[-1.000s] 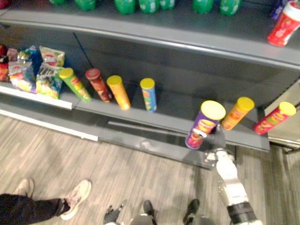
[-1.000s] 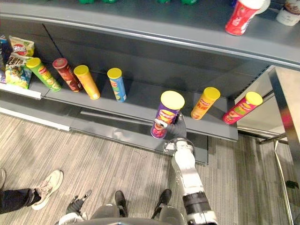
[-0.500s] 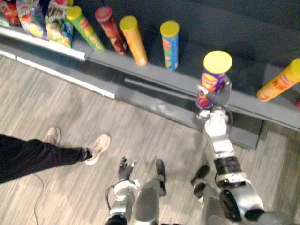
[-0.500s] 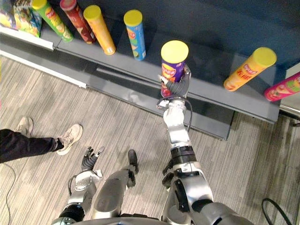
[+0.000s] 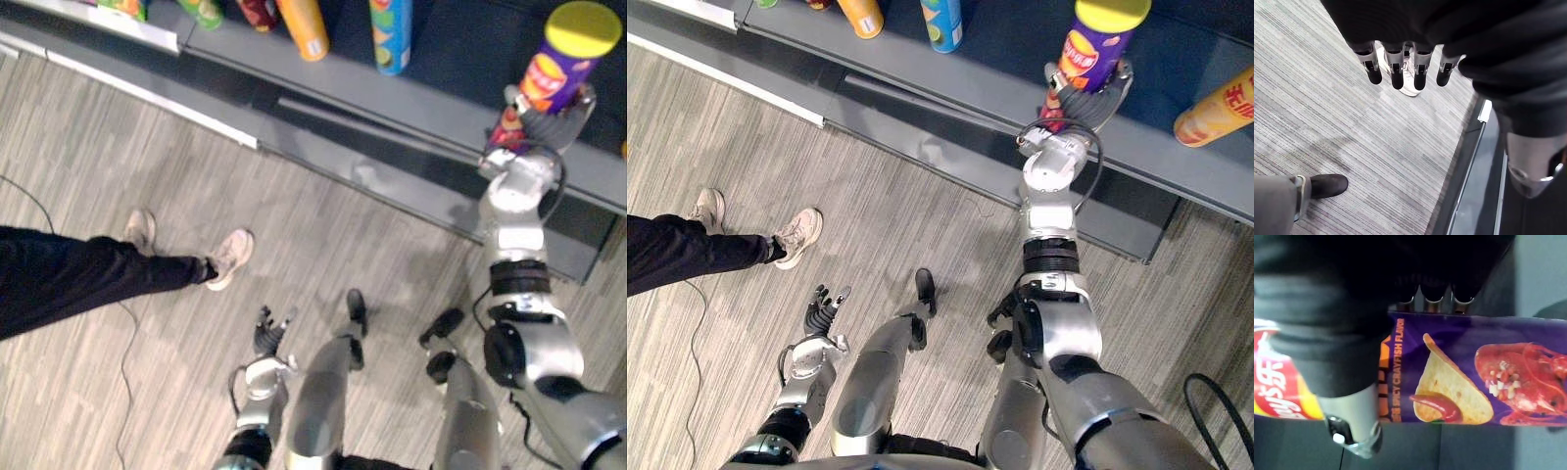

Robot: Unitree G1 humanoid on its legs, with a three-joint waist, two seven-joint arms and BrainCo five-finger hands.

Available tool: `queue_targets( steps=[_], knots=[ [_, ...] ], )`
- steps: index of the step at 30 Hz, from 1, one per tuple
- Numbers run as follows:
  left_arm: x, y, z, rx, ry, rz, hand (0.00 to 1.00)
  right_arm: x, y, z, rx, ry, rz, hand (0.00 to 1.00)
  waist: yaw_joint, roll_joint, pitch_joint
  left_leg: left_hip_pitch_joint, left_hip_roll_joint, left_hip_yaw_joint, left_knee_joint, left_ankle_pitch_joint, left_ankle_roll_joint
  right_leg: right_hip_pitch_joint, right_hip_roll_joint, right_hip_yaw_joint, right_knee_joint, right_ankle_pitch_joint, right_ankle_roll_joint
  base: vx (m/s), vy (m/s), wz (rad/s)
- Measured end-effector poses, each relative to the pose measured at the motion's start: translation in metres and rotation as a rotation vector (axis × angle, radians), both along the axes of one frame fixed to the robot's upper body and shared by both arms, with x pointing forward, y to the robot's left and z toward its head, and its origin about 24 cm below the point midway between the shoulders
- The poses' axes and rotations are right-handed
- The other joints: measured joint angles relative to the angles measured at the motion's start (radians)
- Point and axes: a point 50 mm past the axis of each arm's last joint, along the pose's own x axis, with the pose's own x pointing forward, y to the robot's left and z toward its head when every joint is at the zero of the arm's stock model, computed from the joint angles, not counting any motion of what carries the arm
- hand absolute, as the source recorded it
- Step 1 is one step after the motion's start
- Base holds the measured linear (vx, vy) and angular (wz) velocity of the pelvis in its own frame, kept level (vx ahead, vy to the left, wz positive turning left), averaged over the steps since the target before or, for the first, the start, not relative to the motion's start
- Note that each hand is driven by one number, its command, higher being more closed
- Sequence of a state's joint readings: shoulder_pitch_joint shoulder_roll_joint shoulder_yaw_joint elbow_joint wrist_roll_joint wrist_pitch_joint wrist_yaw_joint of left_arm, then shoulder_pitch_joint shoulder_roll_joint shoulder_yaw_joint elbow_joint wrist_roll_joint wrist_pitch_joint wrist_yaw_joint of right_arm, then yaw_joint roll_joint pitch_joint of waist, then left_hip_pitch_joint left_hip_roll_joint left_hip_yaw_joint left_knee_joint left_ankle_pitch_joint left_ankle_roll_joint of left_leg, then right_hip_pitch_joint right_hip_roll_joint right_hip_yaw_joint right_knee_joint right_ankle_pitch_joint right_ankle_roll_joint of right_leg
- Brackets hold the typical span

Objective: Put the gum and the chips on the shelf.

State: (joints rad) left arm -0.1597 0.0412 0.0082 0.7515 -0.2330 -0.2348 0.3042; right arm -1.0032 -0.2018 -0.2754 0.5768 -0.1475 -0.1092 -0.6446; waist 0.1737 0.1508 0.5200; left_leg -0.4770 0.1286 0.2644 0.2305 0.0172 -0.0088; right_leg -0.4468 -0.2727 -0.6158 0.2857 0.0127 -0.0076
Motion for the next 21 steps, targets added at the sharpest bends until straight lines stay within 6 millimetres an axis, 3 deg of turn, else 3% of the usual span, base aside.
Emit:
queue_targets(
  steps=[11, 21],
  knots=[
    [0.002, 0.001, 0.001, -0.002, -0.005, 0.009, 0.00, -0.001, -0.010, 0.018, 0.086, -0.058, -0.027, 1.00, 0.022, 0.007, 0.003, -0.066, 0.007, -0.028, 0.019, 0.005, -0.003, -0.066, -0.019, -0.024, 0.070, -0.046, -0.021, 0.04, -0.050, 0.07],
    [0.009, 0.003, 0.011, -0.041, -0.054, 0.045, 0.00, -0.009, -0.015, 0.051, 0.135, -0.180, -0.032, 1.00, 0.026, 0.009, 0.003, -0.125, 0.007, -0.045, 0.024, 0.019, -0.006, -0.134, -0.046, -0.047, 0.144, -0.093, -0.033, 0.06, -0.050, 0.07]
  ],
)
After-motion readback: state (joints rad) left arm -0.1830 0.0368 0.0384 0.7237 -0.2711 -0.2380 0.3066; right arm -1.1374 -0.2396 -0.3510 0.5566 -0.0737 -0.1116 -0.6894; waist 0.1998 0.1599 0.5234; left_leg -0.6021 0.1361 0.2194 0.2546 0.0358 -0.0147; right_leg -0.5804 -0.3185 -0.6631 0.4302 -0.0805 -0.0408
